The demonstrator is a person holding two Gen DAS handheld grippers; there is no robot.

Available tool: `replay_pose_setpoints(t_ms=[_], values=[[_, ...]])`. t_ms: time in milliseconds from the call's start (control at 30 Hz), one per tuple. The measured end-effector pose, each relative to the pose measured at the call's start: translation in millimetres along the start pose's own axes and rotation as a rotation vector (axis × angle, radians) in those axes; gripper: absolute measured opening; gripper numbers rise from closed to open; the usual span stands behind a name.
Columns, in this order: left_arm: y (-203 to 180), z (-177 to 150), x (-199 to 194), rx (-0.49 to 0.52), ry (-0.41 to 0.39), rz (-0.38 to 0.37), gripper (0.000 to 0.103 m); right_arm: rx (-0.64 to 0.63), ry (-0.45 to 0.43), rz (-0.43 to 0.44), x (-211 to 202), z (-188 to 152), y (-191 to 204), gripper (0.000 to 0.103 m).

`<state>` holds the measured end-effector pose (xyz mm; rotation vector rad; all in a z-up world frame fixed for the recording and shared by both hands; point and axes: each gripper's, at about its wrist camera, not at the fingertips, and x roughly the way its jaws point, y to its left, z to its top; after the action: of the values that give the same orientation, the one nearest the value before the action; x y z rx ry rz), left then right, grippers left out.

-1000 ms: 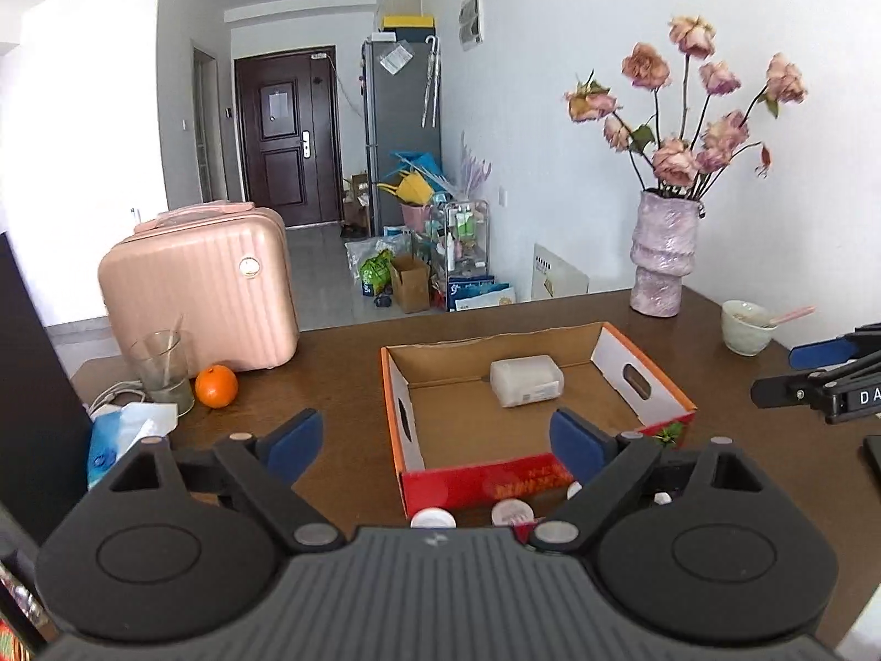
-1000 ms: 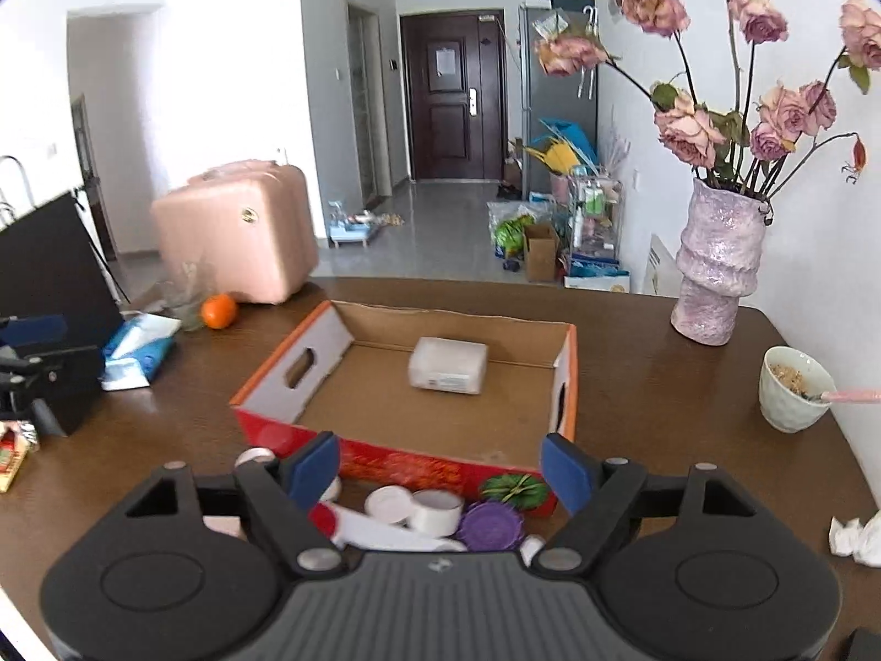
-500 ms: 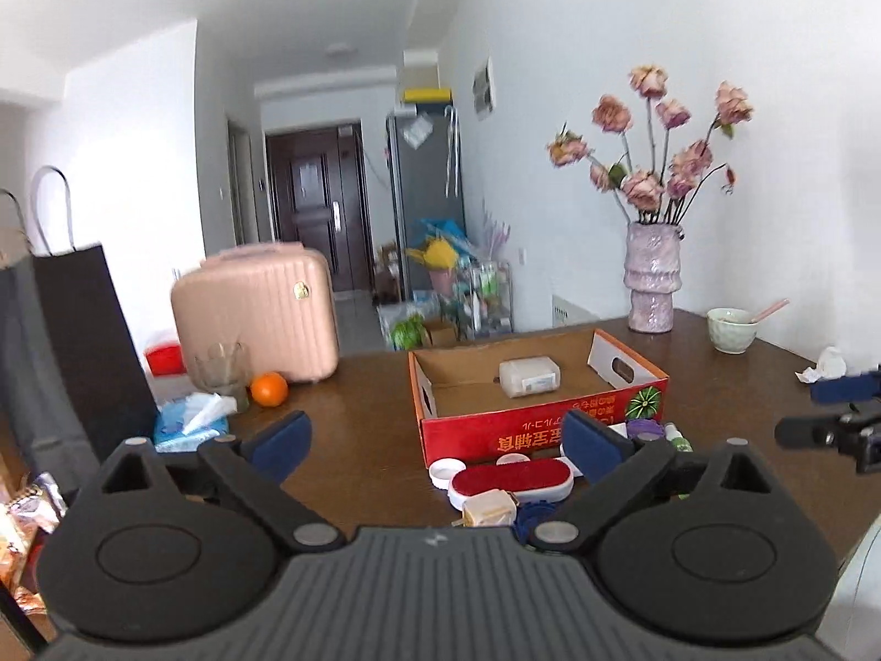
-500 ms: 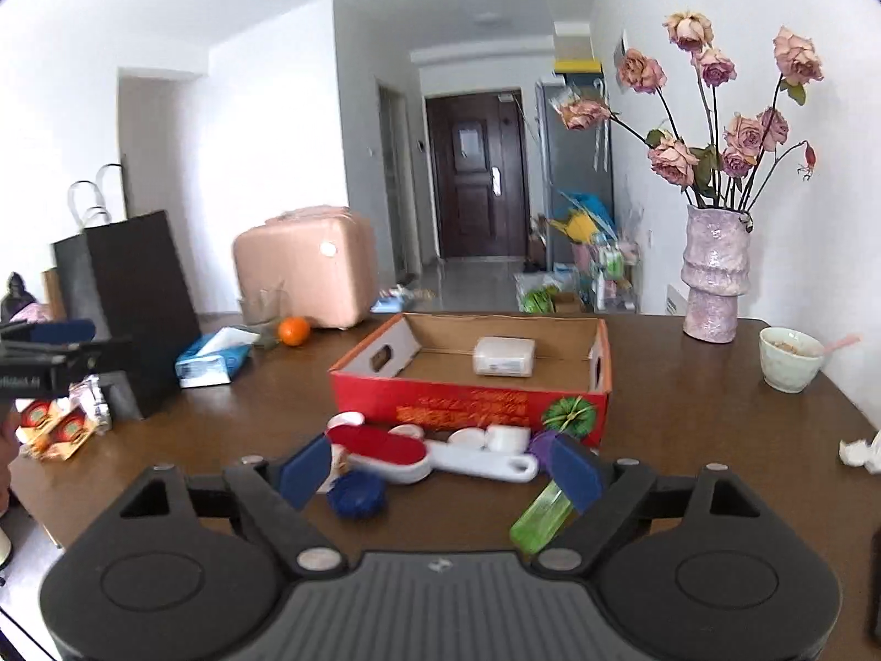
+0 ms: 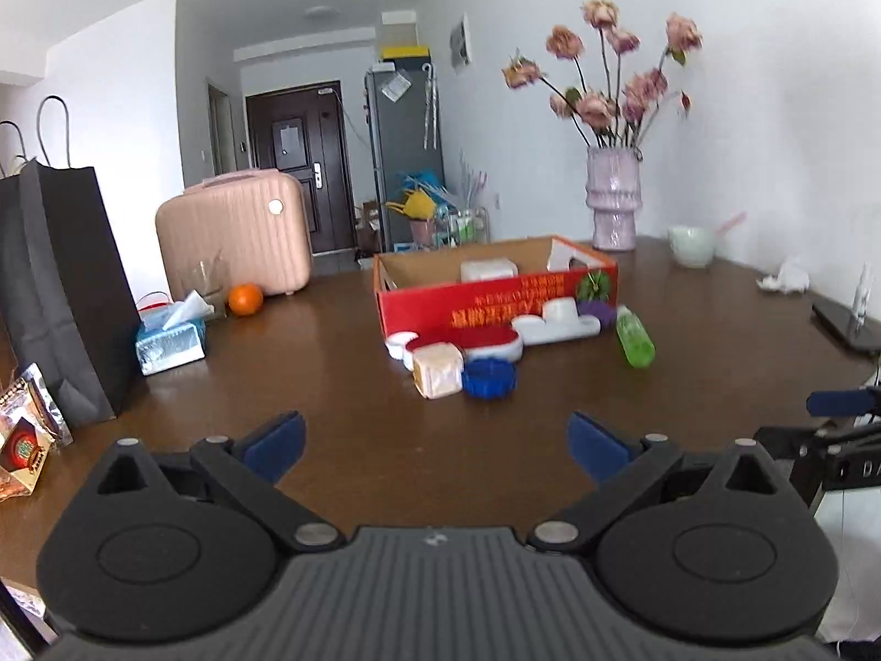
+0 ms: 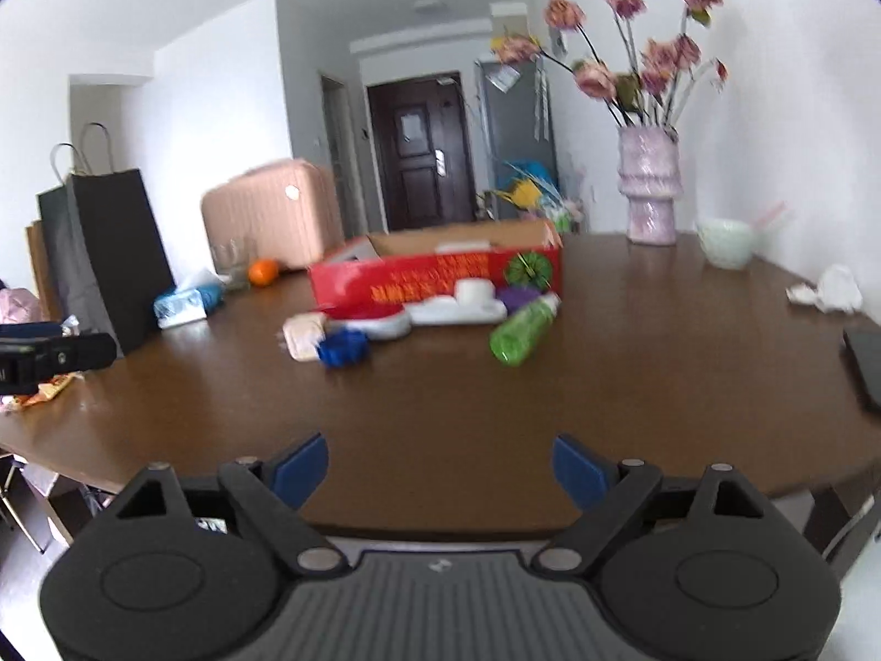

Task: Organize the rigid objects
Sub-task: 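Lift both grippers out of the box and back from the table, then grasp the blue screw cap with the right gripper while the left grasps the beige plug cube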

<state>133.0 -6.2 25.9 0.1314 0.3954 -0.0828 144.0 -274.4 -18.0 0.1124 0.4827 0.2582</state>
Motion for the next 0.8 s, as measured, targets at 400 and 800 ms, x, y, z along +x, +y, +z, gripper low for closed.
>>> replay_pose_setpoints(t_ms=[400, 800], values=[[1.6, -8.0, 46.0, -0.040, 0.115, -0.020, 0.103, 0.070, 0.004, -0.020, 19.9, 1.2, -22.4, 0.088], [40.4, 3.7, 121.9, -0.108, 0.186, 0.060, 0.103, -0.084, 0.102, 0.100, 116.8, 44.4, 16.5, 0.084]])
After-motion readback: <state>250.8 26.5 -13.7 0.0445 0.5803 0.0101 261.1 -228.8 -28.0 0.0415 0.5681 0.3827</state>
